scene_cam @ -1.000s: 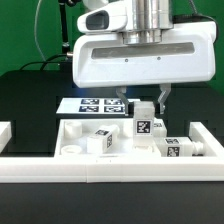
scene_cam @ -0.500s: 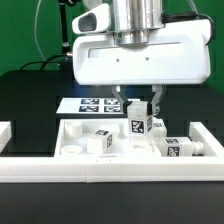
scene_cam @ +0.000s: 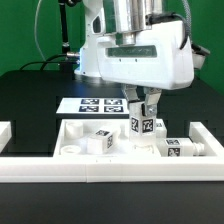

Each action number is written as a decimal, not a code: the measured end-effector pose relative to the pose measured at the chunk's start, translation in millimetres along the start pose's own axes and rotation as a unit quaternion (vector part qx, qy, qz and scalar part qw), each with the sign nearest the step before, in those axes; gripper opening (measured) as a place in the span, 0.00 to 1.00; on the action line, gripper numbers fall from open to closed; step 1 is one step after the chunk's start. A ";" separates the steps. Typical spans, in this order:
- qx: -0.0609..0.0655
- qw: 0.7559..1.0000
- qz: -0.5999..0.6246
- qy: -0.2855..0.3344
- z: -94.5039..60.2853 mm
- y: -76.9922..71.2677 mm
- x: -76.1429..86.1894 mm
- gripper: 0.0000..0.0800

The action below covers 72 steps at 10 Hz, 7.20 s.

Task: Assemble one leg

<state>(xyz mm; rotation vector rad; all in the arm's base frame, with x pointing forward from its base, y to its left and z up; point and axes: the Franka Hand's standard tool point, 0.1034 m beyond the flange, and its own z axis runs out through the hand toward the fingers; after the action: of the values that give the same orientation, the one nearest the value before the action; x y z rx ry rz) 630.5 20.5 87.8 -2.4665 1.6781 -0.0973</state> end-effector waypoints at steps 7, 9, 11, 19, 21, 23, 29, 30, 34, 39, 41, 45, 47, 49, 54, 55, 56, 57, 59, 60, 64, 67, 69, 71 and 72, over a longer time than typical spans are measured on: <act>0.003 0.993 -0.122 -0.003 3.1 -1.2 -6.2 0.78; 0.001 0.978 -0.209 -0.002 3.3 -1.2 -6.9 0.81; -0.007 0.950 -0.312 0.003 3.9 -2.4 -11.2 0.81; -0.029 0.752 -0.659 0.008 7.9 -2.3 0.0 0.81; -0.028 0.739 -0.673 0.007 8.0 -2.3 0.0 0.81; -0.028 0.739 -0.673 0.007 7.9 -2.2 0.1 0.38; -0.016 0.834 -0.551 0.006 8.5 -0.9 0.1 0.36; -0.014 0.864 -0.503 0.008 8.6 -0.6 0.3 0.36; -0.006 0.966 -0.259 0.013 9.3 0.6 0.0 0.36; -0.014 0.996 -0.091 0.007 10.2 0.5 -2.7 0.36; -0.017 0.991 -0.135 0.006 10.2 0.5 -3.6 0.60; -0.020 0.955 -0.295 -0.001 9.5 0.0 -4.8 0.81; -0.021 0.920 -0.391 -0.005 8.7 1.2 -1.2 0.81; -0.033 0.862 -0.505 0.001 6.9 -0.7 0.0 0.81; -0.053 0.714 -0.698 -0.005 1.2 -7.1 3.3 0.81; -0.053 0.696 -0.716 -0.006 1.1 -7.1 3.5 0.81; -0.052 0.692 -0.720 -0.006 1.1 -7.2 3.4 0.81; -0.052 0.692 -0.720 -0.006 1.1 -7.2 3.4 0.67; -0.052 0.692 -0.720 -0.006 1.1 -7.3 3.4 0.44; -0.051 0.701 -0.712 -0.005 0.8 -7.9 3.1 0.36; -0.044 0.816 -0.577 0.004 0.7 -8.4 1.6 0.36; -0.030 0.915 -0.401 0.020 0.6 -6.0 -0.9 0.36; -0.019 0.959 -0.283 0.017 1.1 -5.2 -0.1 0.36; -0.017 0.981 -0.195 0.017 1.4 -5.1 -1.5 0.36; -0.016 0.990 -0.141 0.017 1.4 -5.0 -1.6 0.36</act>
Offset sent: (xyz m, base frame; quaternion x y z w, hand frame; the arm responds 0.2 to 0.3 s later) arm -0.0003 -0.0047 0.0002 -0.0013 0.0072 -0.0775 0.9970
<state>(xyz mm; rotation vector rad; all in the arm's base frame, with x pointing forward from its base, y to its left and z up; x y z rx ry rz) 634.7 23.9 87.3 -2.7261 1.3399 -0.1453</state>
